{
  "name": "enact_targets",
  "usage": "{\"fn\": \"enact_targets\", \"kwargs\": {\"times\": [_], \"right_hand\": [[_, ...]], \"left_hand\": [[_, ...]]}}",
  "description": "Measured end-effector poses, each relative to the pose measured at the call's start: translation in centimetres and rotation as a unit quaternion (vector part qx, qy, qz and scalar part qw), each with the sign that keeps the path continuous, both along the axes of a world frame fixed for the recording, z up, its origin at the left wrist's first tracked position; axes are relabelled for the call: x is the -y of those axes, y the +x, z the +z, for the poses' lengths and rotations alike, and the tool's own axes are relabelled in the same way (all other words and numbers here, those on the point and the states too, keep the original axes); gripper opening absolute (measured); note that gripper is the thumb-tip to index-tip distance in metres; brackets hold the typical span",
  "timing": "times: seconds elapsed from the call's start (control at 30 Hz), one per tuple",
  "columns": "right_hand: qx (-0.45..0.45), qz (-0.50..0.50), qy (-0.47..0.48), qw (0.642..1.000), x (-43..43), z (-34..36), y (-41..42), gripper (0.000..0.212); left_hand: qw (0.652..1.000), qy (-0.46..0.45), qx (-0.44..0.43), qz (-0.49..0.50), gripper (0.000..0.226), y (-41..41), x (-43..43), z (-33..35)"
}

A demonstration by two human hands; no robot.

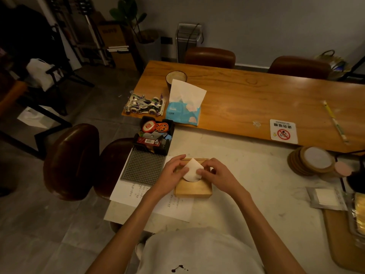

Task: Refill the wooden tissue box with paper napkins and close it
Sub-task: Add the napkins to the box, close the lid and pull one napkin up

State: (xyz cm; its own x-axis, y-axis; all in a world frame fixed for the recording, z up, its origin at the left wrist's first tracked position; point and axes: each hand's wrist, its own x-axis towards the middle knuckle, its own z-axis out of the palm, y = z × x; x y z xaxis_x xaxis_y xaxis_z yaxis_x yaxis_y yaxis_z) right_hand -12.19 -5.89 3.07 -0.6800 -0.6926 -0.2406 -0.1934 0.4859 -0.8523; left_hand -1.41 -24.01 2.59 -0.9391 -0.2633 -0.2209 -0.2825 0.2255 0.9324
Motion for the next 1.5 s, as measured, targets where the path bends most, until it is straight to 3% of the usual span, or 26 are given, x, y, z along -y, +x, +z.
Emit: {"fn": "enact_targets", "kwargs": {"times": [0.17, 0.33, 0.5, 0.77, 0.93, 1.4, 1.5], "right_hand": [[0.035, -0.033, -0.026, 0.999, -0.3, -0.5, 0.2, 0.013], [0.037, -0.054, -0.048, 0.997, -0.2, -0.5, 0.6, 0.002], [0.026, -0.053, -0.052, 0.997, -0.4, -1.0, 0.9, 0.01], [0.023, -0.066, -0.063, 0.996, -0.3, -1.3, 0.9, 0.006], [0.023, -0.07, -0.067, 0.995, -0.4, -1.3, 0.9, 0.006], [0.02, -0.069, -0.052, 0.996, -0.3, -0.5, 1.2, 0.006], [0.022, -0.122, -0.076, 0.989, -0.3, -0.2, 1.9, 0.019]], "left_hand": [[1.0, 0.0, -0.007, 0.018, 0.02, 0.0, 0.0, 0.1], [1.0, 0.006, -0.017, 0.021, 0.02, 0.1, -0.1, 0.0], [0.999, -0.007, -0.016, 0.027, 0.014, 0.1, -0.1, -0.8], [0.999, 0.003, -0.031, 0.015, 0.007, 0.4, 0.1, -1.1], [0.999, -0.001, -0.032, 0.018, 0.016, 0.3, 0.0, -0.9], [1.0, 0.0, -0.009, 0.016, 0.009, 0.2, 0.1, -1.0], [0.996, 0.061, -0.002, 0.068, 0.031, 0.8, -0.5, -0.3]]}}
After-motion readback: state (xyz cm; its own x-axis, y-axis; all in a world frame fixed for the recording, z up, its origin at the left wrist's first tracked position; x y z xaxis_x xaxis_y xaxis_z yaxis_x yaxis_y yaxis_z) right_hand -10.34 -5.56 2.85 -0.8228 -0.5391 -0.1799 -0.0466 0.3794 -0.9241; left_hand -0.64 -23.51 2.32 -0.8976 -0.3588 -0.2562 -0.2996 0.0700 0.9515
